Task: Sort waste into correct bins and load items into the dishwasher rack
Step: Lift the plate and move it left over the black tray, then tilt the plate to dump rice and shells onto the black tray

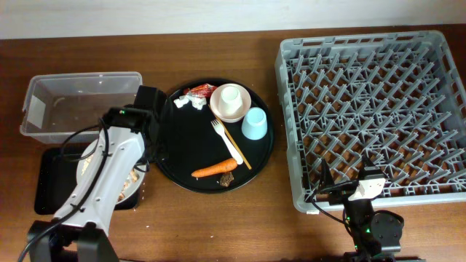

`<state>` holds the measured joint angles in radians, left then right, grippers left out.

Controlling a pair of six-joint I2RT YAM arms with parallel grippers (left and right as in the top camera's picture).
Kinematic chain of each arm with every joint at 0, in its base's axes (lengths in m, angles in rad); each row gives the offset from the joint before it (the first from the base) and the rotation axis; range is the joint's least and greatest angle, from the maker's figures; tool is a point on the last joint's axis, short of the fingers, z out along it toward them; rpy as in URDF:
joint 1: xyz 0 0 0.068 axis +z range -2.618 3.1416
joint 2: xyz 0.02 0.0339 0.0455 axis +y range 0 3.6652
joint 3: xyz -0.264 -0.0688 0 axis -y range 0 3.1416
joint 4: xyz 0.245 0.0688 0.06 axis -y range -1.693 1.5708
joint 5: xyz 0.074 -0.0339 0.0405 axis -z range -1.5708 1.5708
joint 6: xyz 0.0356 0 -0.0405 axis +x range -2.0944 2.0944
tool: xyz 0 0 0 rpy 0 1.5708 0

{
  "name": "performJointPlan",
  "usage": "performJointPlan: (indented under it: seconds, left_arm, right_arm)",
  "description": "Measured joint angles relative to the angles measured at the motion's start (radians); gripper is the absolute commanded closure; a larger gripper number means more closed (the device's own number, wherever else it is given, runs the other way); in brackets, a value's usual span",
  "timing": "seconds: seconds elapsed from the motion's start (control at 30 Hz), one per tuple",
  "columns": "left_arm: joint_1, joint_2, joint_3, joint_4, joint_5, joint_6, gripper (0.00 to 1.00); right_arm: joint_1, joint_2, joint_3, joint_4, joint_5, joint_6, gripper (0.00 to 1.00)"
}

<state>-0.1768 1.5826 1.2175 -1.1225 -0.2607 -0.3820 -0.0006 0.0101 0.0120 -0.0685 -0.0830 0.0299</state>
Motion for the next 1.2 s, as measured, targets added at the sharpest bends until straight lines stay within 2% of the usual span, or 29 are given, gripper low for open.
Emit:
performJointPlan:
  seconds: [0.2,0.4,0.57,0.67,0.93,1.2]
  left_arm:
    - [0.015,-0.002,-0.110,0.106,0.049,0.032,1.00]
    - [0.235,-0.041,-0.114,0.136,0.278,0.152,1.00]
    - [0.334,-0.116,-0.114,0.148,0.428,0.179,1.00]
    - [0.375,-0.116,-0.114,0.148,0.462,0.184,1.00]
    - [0.624,-0.128,-0.115,0.120,0.787,0.300,0.99]
    - [0.654,-0.312,-0.116,0.114,0.819,0.311,0.99]
  right_arm:
    - [0.000,0.000,0.000,0.000,0.000,0.000,0.01]
    - [0.000,0.000,0.000,0.000,0.000,0.000,0.01]
    - [0.000,0.000,0.000,0.000,0.000,0.000,0.01]
    - [0.000,0.000,0.000,0.000,0.000,0.000,0.01]
    - [0.000,0.000,0.000,0.000,0.000,0.000,0.01]
    - [0.000,0.000,0.000,0.000,0.000,0.000,0.01]
